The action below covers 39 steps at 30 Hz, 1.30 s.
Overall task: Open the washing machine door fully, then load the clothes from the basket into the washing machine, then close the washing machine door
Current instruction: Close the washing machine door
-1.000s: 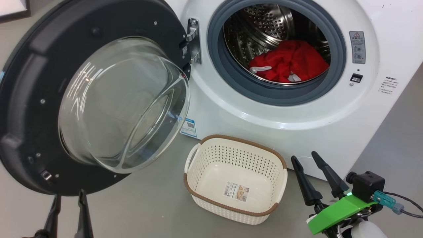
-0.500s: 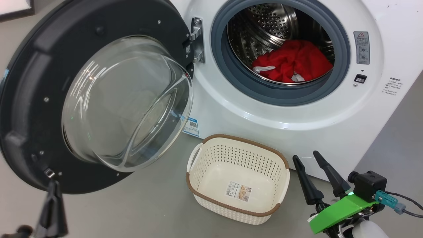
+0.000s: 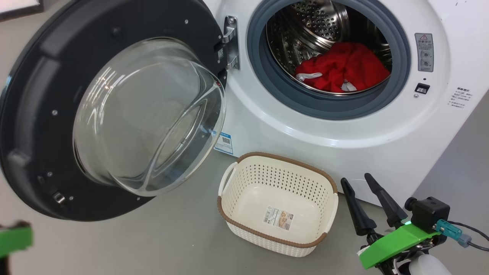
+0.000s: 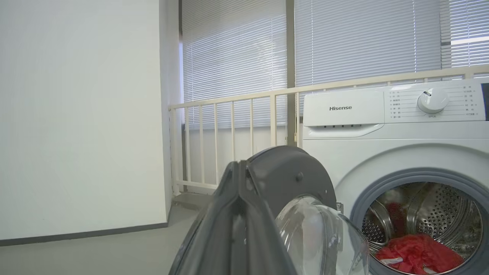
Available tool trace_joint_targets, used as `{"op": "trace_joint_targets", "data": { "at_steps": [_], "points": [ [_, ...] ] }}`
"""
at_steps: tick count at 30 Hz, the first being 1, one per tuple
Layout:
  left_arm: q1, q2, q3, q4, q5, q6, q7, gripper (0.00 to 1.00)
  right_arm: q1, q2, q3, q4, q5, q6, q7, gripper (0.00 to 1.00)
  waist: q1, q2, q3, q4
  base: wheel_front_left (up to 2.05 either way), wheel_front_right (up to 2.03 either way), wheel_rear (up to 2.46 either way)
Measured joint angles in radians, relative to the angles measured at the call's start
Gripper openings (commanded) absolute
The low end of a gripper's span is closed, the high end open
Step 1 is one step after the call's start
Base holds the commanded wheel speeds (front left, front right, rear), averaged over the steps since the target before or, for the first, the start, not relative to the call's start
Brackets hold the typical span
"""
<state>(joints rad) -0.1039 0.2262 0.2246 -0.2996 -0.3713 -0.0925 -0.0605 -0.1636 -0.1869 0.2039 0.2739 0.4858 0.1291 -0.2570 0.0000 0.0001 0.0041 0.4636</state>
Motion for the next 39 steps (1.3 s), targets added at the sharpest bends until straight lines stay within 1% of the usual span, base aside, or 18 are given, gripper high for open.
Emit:
{"op": "trace_joint_targets", "data": {
  "at_steps": [4, 8, 10, 12, 16, 17, 18, 21, 26, 28, 32, 36, 39],
  "points": [
    [-0.091, 0.042, 0.039, -0.028, -0.079, -0.001, 0.07, 0.0, 0.0, -0.001, -0.001, -0.001, 0.0, 0.0, 0.0, 1.0, 0.0, 0.0, 0.004, -0.003, 0.0, 0.0, 0.0],
    [-0.191, 0.081, 0.1, 0.014, -0.201, -0.001, 0.146, 0.0, 0.0, 0.0, -0.002, -0.001, 0.0, 0.0, 0.0, 1.0, 0.0, 0.0, 0.009, -0.007, 0.0, 0.0, 0.0],
    [-0.243, 0.09, 0.135, 0.068, -0.278, 0.002, 0.19, 0.0, 0.0, 0.0, -0.002, -0.001, 0.0, 0.0, 0.0, 1.0, 0.0001, 0.0, 0.013, -0.01, 0.0, 0.0, 0.0],
    [-0.286, 0.091, 0.17, 0.136, -0.364, 0.016, 0.239, 0.0, 0.0, 0.0, -0.005, -0.001, 0.0, 0.0, 0.0, 1.0, 0.0, -0.0001, 0.017, -0.014, 0.0, 0.0, 0.0],
    [-0.361, 0.095, 0.23, 0.286, -0.505, 0.056, 0.329, 0.0, 0.0, 0.001, -0.011, -0.002, 0.0, 0.0, 0.0, 1.0, 0.0, 0.0, 0.023, -0.019, 0.0, 0.0, 0.0],
    [-0.38, 0.096, 0.243, 0.328, -0.534, 0.068, 0.352, 0.0, 0.0, 0.001, -0.012, -0.002, 0.0, 0.0, 0.0, 1.0, 0.0, 0.0, 0.024, -0.02, 0.0, 0.0, 0.0],
    [-0.38, 0.096, 0.243, 0.328, -0.534, 0.068, 0.352, 0.0, 0.0, 0.001, -0.012, -0.002, 0.0, 0.0, 0.0, 1.0, 0.0, 0.0, 0.024, -0.02, 0.0, 0.0, 0.0],
    [-0.437, 0.1, 0.275, 0.456, -0.621, 0.103, 0.421, 0.0, 0.0, 0.003, -0.013, -0.002, 0.0, 0.0, 0.0, 1.0, 0.0, 0.0, 0.025, -0.023, 0.0, 0.0, 0.0],
    [-0.509, 0.119, 0.324, 0.641, -0.709, 0.162, 0.501, 0.0, 0.0, 0.006, -0.011, -0.002, 0.0, 0.0, 0.0, 1.0, 0.0, 0.0, 0.025, -0.033, 0.0, 0.0, 0.0],
    [-0.528, 0.136, 0.331, 0.716, -0.735, 0.182, 0.544, 0.0, 0.0, 0.007, -0.011, -0.002, 0.0, 0.0, 0.0, 1.0, 0.0, 0.0, 0.025, -0.039, 0.0, 0.0, 0.0],
    [-0.547, 0.164, 0.33, 0.822, -0.751, 0.215, 0.61, 0.0, 0.0, 0.006, -0.011, -0.002, 0.0, 0.0, 0.0, 1.0, 0.0, 0.0, 0.026, -0.051, 0.0, 0.0, 0.0],
    [-0.568, 0.181, 0.316, 0.891, -0.751, 0.22, 0.634, 0.0, 0.0, 0.005, -0.011, -0.002, 0.0, 0.0, 0.0, 1.0, 0.0, 0.0, 0.03, -0.061, 0.0, 0.0, 0.0],
    [-0.588, 0.181, 0.298, 0.933, -0.751, 0.219, 0.652, 0.0, -0.001, 0.005, -0.007, -0.002, 0.0, 0.0, 0.0, 1.0, 0.0, 0.0, 0.033, -0.068, 0.0, 0.0, 0.0]
  ]
}}
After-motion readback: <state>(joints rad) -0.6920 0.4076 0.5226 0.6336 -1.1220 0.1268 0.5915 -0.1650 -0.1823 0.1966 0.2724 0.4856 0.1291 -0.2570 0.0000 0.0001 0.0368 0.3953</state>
